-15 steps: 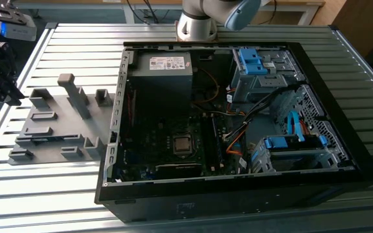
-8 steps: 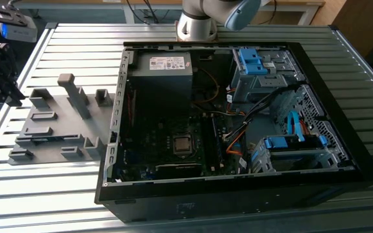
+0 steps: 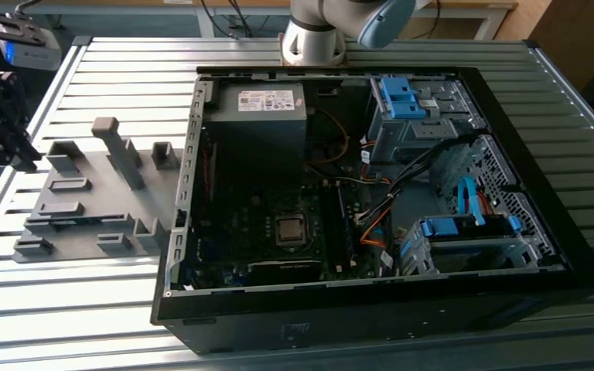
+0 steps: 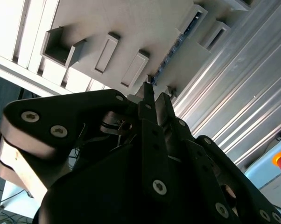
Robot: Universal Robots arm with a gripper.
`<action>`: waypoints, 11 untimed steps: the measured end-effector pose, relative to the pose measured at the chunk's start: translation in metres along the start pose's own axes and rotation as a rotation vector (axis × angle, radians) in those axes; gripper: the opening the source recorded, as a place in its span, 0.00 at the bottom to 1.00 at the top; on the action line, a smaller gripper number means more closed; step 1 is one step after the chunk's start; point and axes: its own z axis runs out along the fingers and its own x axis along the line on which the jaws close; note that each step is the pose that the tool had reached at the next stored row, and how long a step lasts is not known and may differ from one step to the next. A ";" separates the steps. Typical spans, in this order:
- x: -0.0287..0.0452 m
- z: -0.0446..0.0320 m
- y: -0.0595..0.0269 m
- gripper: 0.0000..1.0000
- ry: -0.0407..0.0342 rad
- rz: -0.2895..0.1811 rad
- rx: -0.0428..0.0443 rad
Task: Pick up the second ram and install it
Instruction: 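Pick up the second ram and move it above second insertion slot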
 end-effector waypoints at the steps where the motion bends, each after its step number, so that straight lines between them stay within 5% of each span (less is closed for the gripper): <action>1: 0.0005 0.0009 -0.0001 0.24 0.0001 0.000 -0.0001; 11: 0.0046 0.0147 -0.0006 0.24 0.0004 0.013 0.0005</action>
